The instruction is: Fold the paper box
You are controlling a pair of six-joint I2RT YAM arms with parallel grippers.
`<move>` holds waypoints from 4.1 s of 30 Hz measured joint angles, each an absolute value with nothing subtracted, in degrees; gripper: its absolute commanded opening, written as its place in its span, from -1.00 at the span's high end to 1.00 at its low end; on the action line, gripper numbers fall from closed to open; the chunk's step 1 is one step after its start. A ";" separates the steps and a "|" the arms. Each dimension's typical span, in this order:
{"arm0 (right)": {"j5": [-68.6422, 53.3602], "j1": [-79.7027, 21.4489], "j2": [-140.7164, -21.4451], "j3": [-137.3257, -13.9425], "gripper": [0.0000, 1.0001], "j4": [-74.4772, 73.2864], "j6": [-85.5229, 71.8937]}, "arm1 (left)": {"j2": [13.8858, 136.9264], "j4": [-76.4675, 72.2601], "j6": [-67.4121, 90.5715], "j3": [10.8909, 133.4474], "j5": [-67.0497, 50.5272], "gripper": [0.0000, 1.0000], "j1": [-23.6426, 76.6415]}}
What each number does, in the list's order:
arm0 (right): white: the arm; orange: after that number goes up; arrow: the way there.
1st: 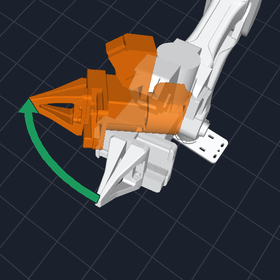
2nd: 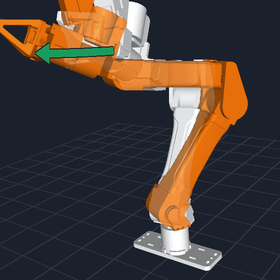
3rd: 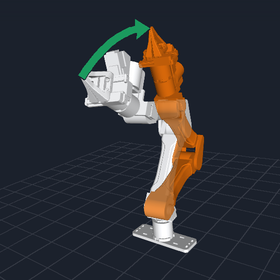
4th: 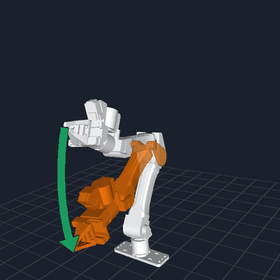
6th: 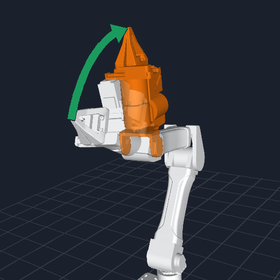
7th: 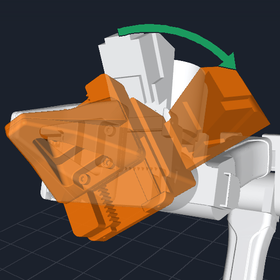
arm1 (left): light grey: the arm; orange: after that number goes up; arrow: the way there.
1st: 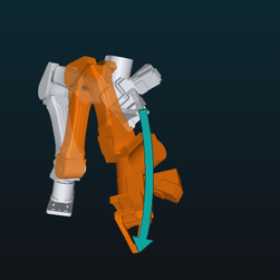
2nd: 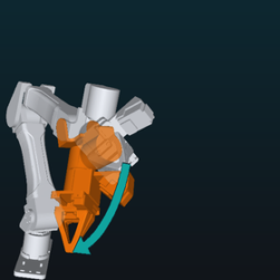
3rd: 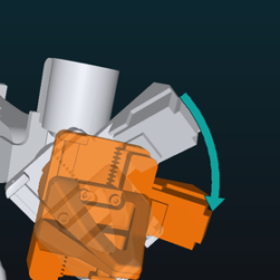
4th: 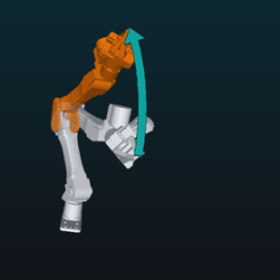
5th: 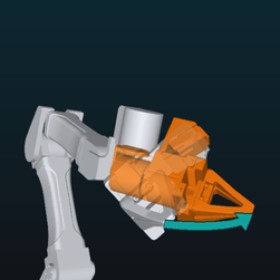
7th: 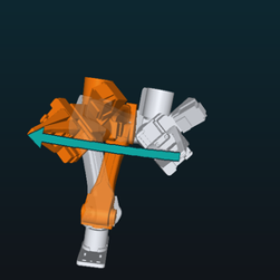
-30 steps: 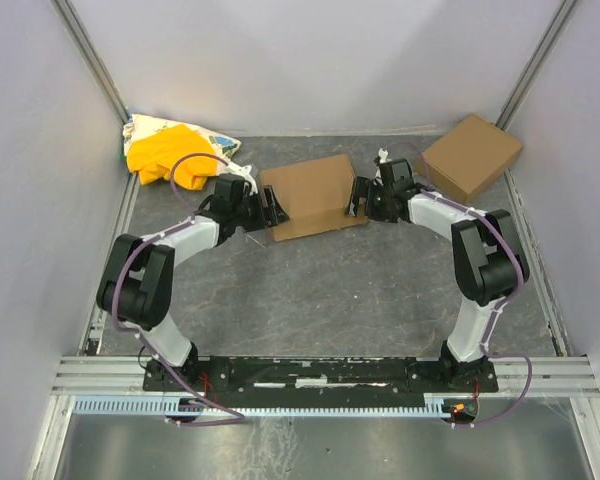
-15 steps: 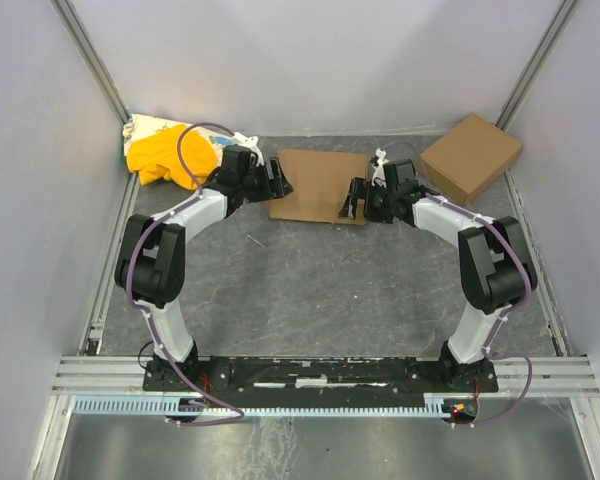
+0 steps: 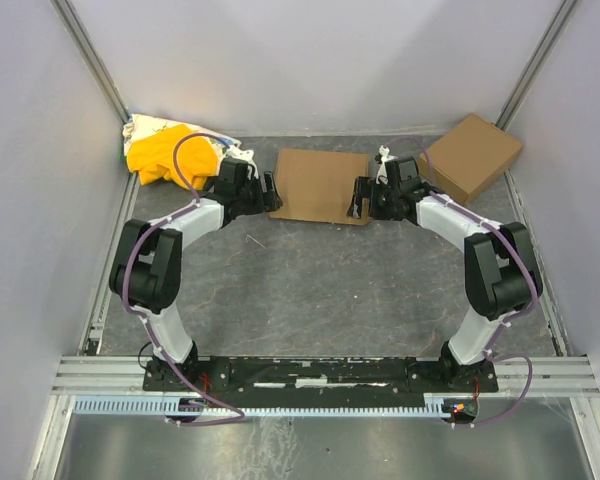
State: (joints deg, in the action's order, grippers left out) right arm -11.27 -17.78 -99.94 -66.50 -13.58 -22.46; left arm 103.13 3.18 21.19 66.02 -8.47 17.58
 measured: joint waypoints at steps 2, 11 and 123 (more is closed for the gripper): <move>-10.24 -17.89 -100.22 -66.50 -0.97 -13.21 -22.20 | 103.13 1.78 20.43 65.39 -7.33 -0.68 17.61; -9.15 -18.04 -102.76 -66.50 -0.97 -11.14 -21.32 | 103.11 -13.61 19.68 56.66 -7.66 -0.65 17.58; -16.71 -21.19 -108.53 -86.19 -0.68 -44.53 -19.42 | 111.07 38.57 8.88 89.32 -11.16 -0.57 23.03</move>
